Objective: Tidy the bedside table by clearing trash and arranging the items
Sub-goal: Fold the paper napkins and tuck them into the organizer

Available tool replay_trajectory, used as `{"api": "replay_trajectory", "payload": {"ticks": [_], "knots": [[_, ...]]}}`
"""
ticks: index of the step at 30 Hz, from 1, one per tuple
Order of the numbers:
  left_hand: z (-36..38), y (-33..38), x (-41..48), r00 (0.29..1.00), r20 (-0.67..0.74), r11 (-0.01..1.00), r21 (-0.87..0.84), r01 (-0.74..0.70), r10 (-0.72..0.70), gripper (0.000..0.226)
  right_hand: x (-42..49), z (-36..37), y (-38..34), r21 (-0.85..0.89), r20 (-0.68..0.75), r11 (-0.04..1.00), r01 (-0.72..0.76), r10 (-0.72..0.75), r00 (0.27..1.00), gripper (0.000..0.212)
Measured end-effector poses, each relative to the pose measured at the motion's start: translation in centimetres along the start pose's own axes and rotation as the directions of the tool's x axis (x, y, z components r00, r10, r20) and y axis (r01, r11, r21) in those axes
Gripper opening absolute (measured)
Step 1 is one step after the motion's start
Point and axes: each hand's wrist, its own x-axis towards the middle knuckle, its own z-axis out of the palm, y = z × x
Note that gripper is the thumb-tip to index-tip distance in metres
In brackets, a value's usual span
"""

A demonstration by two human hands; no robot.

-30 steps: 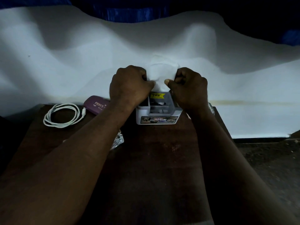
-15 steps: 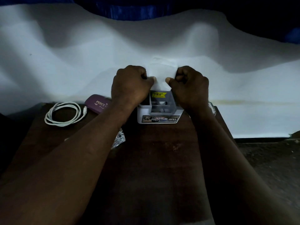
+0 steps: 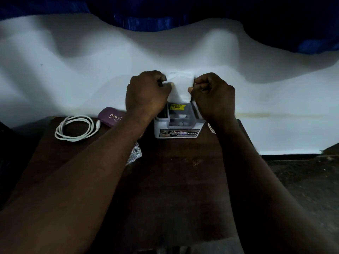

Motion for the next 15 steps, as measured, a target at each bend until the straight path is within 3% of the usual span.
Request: {"api": "replay_trajectory", "payload": {"ticks": [3,7,10,15], "knots": [[-0.8,0.7,-0.2,0.999,-0.020,0.998,-0.058,0.036,-0.037,0.023,-0.1,-1.1,-0.6,-0.069,-0.038,0.996,0.061,-0.064,0.997,0.021],[-2.8,1.8,-1.0,0.999,-0.012,0.999,-0.025,0.033,-0.033,0.030,-0.5,-2.6,-2.2,-0.147,-0.087,0.988,0.039,-0.052,0.995,0.020],[-4.7,2.3,-2.9,0.994,0.107,0.995,0.097,-0.010,-0.001,0.024,-2.5,-3.9,-3.7,-0.153,-0.057,0.988,0.002,-0.011,0.998,0.018],[-8.8,0.7,-8.8,0.966,0.249,0.912,0.378,-0.160,0.067,0.017,-9.3,-5.8,-4.1,-0.295,0.139,0.955,0.010,0.033,0.990,0.012]]}}
